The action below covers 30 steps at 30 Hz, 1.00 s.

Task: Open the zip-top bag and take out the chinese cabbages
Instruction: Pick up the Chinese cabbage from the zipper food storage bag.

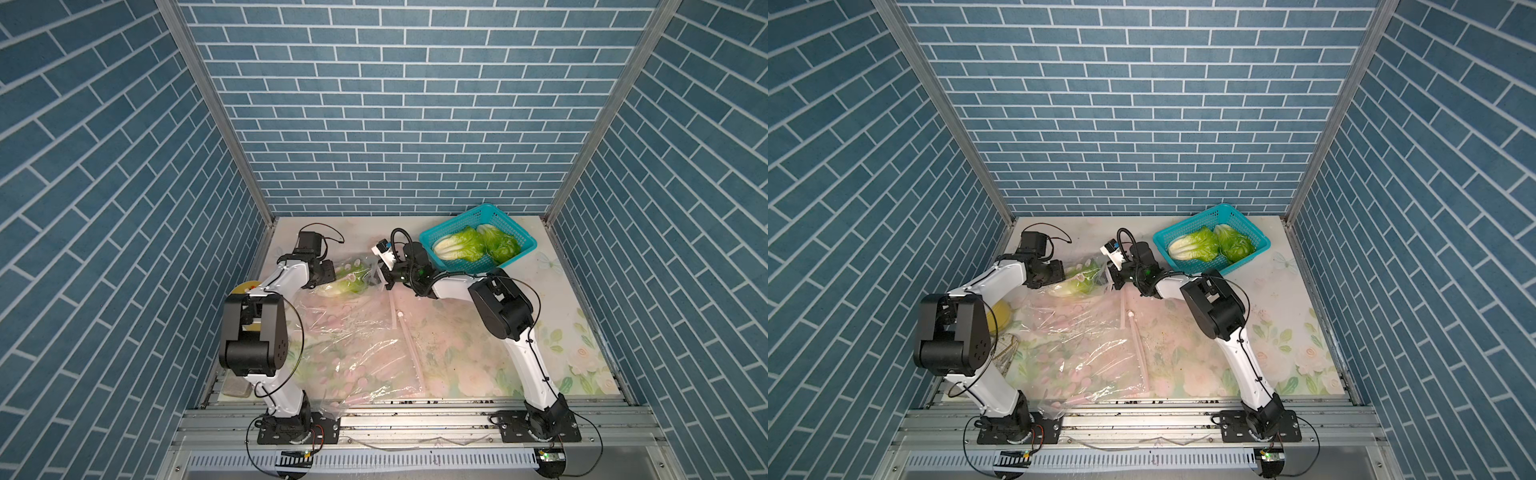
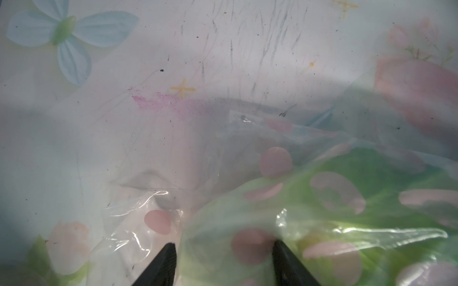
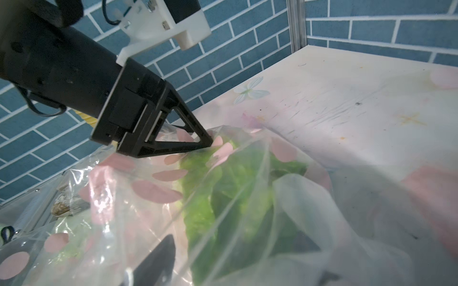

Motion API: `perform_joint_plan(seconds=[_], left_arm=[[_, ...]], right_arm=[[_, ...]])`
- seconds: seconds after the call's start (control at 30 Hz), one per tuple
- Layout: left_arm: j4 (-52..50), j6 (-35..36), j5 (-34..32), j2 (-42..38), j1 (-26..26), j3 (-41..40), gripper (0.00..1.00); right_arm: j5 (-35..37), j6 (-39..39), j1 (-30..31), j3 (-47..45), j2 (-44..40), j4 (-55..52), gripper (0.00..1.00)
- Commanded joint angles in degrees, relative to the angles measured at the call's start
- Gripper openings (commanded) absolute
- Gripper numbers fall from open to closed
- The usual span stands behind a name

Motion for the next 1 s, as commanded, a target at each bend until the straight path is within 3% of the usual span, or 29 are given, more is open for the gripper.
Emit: perform_joint_plan(seconds=[0.0,0.07,0.2,0.43,0.8,0.97], left_arm=[[-3.0,1.4,-0.1,1.6,-0.8,-1.1,0.64],[-3.0,1.4,-0.1,1.7,-0.9,-1.1,0.64],[-2.9,1.3,0.1,1.8,-1.1,-1.2,0.64],[-2.8,1.3,0.7,2.2,-1.2,-0.9,0.64],[-1.6,0.1,2.7,3.0,-1.3,-1.4,0.62],[0.0,-1.0,4.5,2.8,-1.3,-2.3,0.6]], right_arm=[[0.2,-2.1,0.3,6.0,2.3,-10.3,0.78],[-2.7,-3.4,0.3,10.5,4.0,-17.0,0.77],[-10.1,-2.2,0.3,11.6,5.4,-16.4,0.74],[-17.0,-1.8,0.8,15.8,7.8,-20.1,0.68],[-17.3,-0.3,2.5,22.2,10.9,-24.2,0.63],[-15.7,2.7,3.1,23.6,12.0,-23.3,0.5]])
